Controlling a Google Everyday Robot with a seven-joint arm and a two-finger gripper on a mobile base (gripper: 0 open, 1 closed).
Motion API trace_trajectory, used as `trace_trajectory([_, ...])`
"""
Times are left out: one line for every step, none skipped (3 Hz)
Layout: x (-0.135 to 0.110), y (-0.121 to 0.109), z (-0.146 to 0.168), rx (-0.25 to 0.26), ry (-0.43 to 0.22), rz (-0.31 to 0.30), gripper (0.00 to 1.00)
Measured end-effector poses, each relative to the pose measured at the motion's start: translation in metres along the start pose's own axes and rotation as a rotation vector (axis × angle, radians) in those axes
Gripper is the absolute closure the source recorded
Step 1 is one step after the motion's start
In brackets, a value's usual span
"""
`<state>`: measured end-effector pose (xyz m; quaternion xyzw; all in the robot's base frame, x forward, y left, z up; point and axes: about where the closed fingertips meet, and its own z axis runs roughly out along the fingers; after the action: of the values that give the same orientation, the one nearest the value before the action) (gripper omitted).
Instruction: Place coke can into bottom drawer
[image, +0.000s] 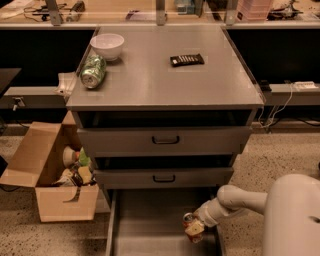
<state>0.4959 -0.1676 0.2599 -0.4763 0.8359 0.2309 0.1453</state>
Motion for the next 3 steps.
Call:
trace_trajectory([0.005, -0.009, 0.027, -0.037, 0.012, 0.026, 1.00])
trace_trajectory([0.009, -0.015, 0.053, -0.068, 0.035, 0.045, 1.00])
trace_trajectory([0.008, -0.016, 0.056, -0.069, 0.035, 0.045, 0.82])
